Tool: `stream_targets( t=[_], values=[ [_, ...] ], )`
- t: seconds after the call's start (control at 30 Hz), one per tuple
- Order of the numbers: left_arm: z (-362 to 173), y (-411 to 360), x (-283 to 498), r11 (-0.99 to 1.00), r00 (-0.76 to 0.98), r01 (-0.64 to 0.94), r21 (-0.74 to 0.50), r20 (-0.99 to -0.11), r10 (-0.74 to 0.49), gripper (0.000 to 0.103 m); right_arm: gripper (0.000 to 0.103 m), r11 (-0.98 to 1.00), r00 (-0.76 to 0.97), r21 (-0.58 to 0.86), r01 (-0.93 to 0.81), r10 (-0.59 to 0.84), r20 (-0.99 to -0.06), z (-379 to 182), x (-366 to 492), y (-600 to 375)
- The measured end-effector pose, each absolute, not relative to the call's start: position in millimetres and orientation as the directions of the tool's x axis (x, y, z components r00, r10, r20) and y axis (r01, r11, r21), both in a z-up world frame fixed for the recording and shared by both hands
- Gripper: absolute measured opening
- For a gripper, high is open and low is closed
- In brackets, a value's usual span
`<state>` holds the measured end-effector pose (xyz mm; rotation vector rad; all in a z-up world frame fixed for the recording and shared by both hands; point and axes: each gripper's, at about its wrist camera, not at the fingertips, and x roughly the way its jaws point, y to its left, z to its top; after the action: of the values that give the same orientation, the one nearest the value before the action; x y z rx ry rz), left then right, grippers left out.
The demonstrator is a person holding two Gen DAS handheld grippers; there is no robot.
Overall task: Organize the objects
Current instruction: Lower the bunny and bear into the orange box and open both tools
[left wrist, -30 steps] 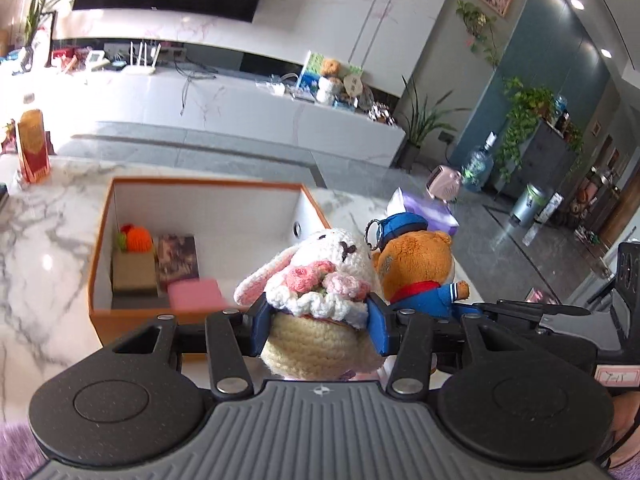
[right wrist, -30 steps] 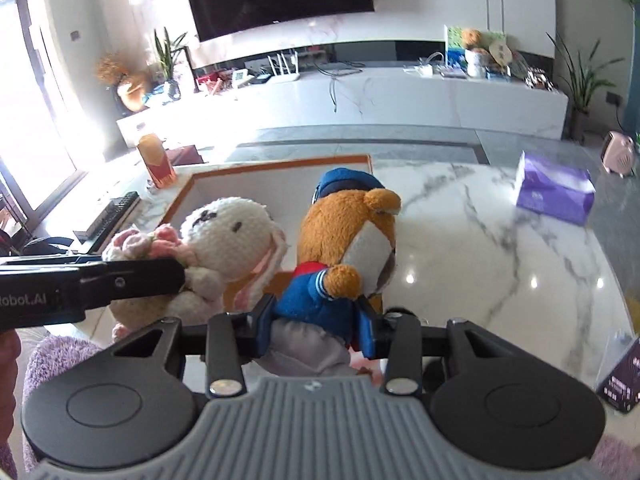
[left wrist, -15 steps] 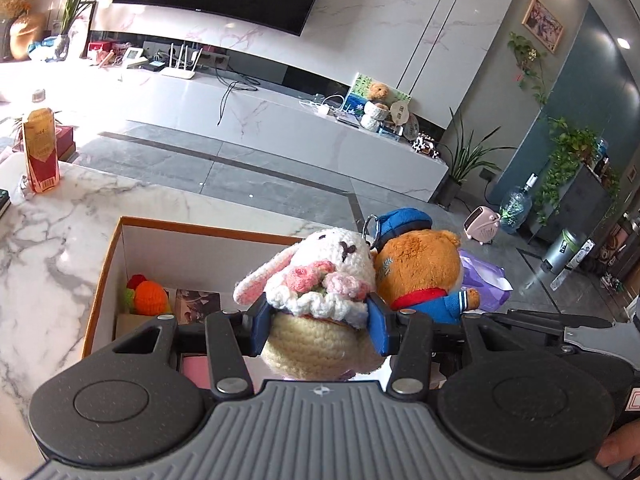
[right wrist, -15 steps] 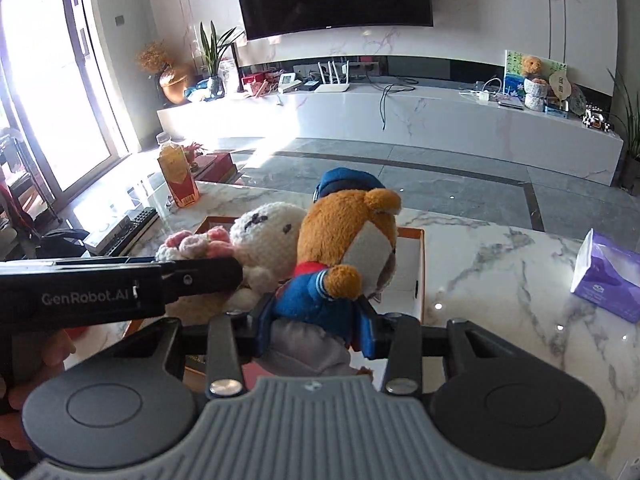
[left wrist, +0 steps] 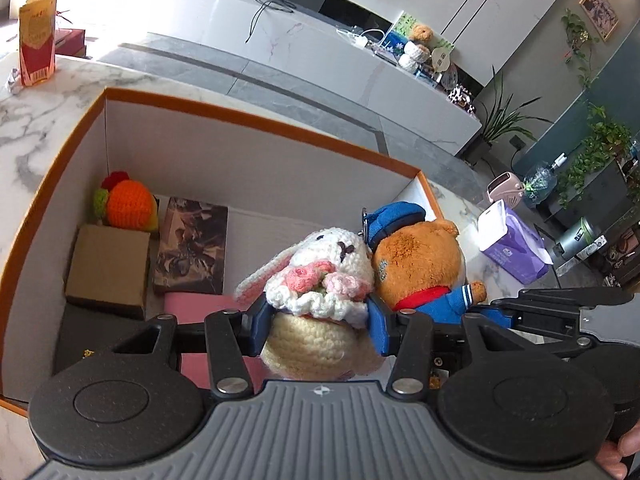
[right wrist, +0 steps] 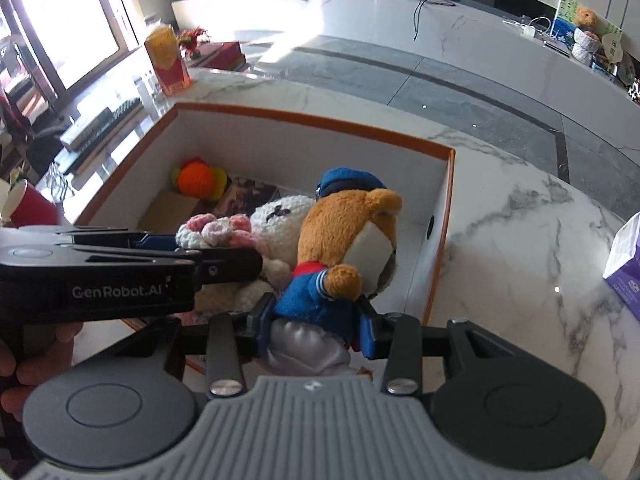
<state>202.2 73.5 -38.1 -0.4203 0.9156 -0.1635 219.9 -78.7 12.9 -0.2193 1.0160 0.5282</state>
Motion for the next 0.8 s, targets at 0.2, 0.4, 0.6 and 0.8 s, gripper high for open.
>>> stream_targets(
  t=[0.2,0.4,0.6,0.8],
  values=[
    [-52.7,67.5,205.9,0.909,0.557,-0.043,-0.415,-0.765,-0.324,0.058,0.044,0.839,0.351,0.005,-0.544,0.233,-0.907,-3.2,224.6,-72.6],
    [-58.3,71.7,208.6,0.896,0.523,-0.043,-0.443,-0.774,-0.358,0.062,0.046,0.843,0.311,-0.006,-0.538,0.192,-0.931,-11.8,231.9,-71.7],
    [-46.1,76.7,205.0,0.884,0.511,0.016,-0.467,-0.756,-0.408,0.059,0.051,0.842,0.307,-0.003,-0.539,0.194,-0.932,-6.6,236.1,-75.7],
    [-39.9,76.8,202.2,0.902,0.473,0.056,-0.427,-0.785,-0.401,0.032,0.02,0.842,0.327,0.016,-0.539,0.227,-0.917,8.0,236.1,-84.7]
  ],
)
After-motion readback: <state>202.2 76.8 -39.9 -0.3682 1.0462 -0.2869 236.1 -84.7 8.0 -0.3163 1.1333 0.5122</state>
